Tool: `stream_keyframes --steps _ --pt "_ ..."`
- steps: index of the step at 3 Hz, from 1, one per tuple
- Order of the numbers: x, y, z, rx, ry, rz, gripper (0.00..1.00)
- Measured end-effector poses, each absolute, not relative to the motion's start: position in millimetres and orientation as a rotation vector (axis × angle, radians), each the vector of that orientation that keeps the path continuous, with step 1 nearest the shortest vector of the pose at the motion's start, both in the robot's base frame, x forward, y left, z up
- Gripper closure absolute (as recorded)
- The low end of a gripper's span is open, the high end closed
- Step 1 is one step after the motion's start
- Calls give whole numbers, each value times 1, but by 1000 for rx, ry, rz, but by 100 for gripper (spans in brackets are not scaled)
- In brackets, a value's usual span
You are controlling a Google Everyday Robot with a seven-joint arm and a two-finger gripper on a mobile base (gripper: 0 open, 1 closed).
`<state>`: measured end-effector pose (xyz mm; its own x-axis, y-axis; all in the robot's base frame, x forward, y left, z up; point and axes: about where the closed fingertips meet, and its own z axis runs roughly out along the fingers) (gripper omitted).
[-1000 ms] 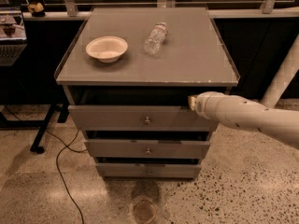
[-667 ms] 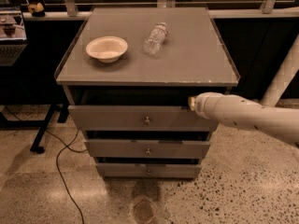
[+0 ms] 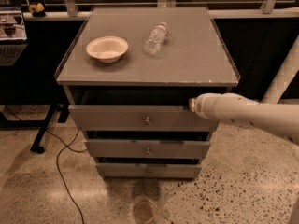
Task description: Open top drawer
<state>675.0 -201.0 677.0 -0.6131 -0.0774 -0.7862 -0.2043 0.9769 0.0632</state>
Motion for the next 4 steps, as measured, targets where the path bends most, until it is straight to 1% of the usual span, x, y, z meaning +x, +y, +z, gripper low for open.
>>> stream_keyframes --steps 4 --pt "669 -204 682 -177 2263 191 100"
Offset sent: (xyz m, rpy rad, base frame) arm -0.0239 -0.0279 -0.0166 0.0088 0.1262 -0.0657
